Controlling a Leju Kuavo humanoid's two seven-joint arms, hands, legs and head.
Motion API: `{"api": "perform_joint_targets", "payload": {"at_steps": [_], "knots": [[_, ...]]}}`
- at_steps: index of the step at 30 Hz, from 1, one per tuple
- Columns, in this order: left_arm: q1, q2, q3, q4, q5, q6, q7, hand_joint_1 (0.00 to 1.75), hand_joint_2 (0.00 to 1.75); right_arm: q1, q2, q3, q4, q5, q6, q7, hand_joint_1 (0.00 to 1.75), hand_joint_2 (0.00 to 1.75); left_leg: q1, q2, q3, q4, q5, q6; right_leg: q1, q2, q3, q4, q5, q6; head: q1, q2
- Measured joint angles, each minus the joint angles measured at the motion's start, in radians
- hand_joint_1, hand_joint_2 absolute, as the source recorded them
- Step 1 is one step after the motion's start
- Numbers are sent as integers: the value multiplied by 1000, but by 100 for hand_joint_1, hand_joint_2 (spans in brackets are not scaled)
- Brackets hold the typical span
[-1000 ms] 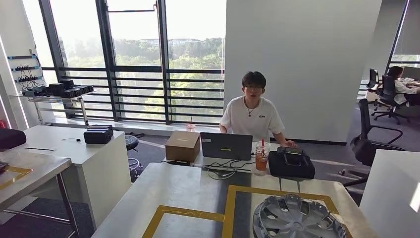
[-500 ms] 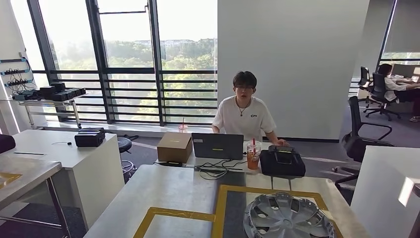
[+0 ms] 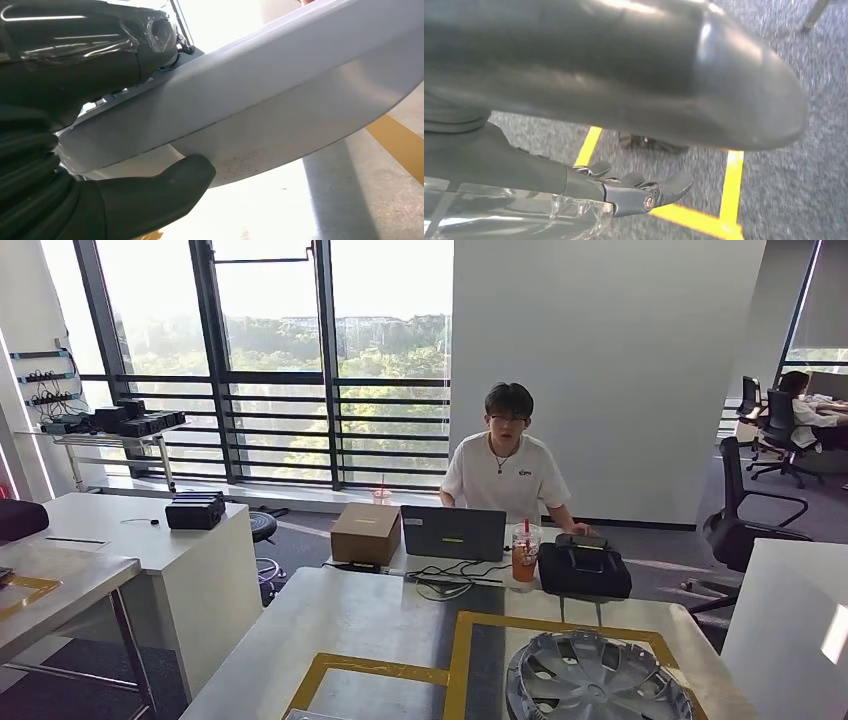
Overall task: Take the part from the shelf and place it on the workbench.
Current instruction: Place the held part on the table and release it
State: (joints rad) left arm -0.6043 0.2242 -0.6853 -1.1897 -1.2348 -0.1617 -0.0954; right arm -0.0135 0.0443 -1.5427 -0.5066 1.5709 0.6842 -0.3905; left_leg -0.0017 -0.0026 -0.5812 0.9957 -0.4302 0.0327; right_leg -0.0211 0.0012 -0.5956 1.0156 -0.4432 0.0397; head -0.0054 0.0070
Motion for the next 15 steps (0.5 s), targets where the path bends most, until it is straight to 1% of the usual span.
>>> {"api": "perform_joint_targets", "payload": {"at_steps": [1, 2, 4, 5, 6, 7, 8, 9, 10, 11, 12, 13, 14, 15], "knots": [[-7, -9, 1, 19, -8, 0, 0, 175, 175, -2, -6, 2, 13, 0, -7, 0, 0, 0, -2, 0, -2, 2, -1, -5, 2, 0, 10, -20, 5, -7, 0, 0], [-13, -17, 1, 38, -14, -1, 0, 175, 175, -4, -11, 5, 26, 0, -12, 0, 0, 0, -2, 0, -3, 3, -1, -10, 5, 1, 10, -20, 7, -15, -1, 0], [-23, -36, 1, 73, -23, -2, 0, 175, 175, -6, -19, 10, 48, 0, -20, 2, 0, 0, 1, 0, -7, 7, -6, -20, 1, 1, 11, -22, 9, -26, -2, 0], [-29, -45, 1, 91, -26, -3, 1, 175, 175, -6, -22, 13, 59, 0, -24, 2, 0, 0, 3, 1, -16, 26, -19, -25, -2, 1, 13, -23, 10, -32, -4, 0], [-35, -54, 1, 110, -29, -4, 1, 175, 175, -7, -26, 16, 69, 0, -28, 3, 0, 0, 5, 1, -34, 64, -41, -30, -5, 1, 14, -24, 11, -37, -5, 0], [-40, -65, 0, 131, -31, -4, 2, 175, 175, -8, -29, 19, 80, 0, -31, 4, 0, 0, 8, 1, -63, 125, -71, -34, -4, 1, 15, -24, 10, -40, -6, 0], [-43, -75, 0, 154, -33, -4, 3, 175, 175, -9, -33, 22, 90, 0, -36, 4, 0, 0, 9, 1, -98, 200, -102, -36, -3, 2, 15, -24, 10, -42, -7, 0], [-45, -86, -1, 178, -34, -5, 5, 175, 175, -10, -36, 24, 101, 0, -39, 5, 0, 0, 11, 1, -132, 266, -123, -38, -2, 2, 15, -24, 10, -43, -8, 0], [-46, -96, -1, 200, -34, -5, 8, 175, 175, -10, -38, 25, 111, 0, -44, 5, 0, 0, 11, 1, -153, 304, -129, -38, -1, 3, 15, -24, 9, -43, -8, 0], [-47, -105, -1, 222, -34, -5, 10, 175, 175, -11, -41, 27, 121, 0, -48, 6, 0, 0, 11, 1, -155, 301, -114, -36, 1, 4, 16, -24, 9, -43, -9, 0], [-50, -112, 0, 240, -34, -4, 13, 175, 175, -11, -43, 29, 129, 0, -52, 6, 0, 0, 11, 1, -133, 250, -81, -32, 3, 6, 18, -24, 9, -43, -10, 0], [-55, -120, 2, 255, -34, -4, 15, 175, 175, -12, -44, 30, 137, 0, -55, 7, 0, 0, 9, 1, -98, 175, -42, -25, 4, 7, 20, -24, 9, -43, -10, 0], [-62, -126, 3, 268, -34, -3, 17, 175, 175, -13, -45, 30, 146, 0, -56, 7, 0, 0, 7, 1, -63, 102, -15, -17, 7, 8, 19, -24, 8, -42, -10, 0], [-70, -132, 5, 279, -34, -3, 19, 175, 175, -15, -46, 31, 153, 0, -57, 7, 0, 0, 3, 2, -35, 46, 3, -11, 9, 8, 18, -23, 8, -40, -10, 0]]}}
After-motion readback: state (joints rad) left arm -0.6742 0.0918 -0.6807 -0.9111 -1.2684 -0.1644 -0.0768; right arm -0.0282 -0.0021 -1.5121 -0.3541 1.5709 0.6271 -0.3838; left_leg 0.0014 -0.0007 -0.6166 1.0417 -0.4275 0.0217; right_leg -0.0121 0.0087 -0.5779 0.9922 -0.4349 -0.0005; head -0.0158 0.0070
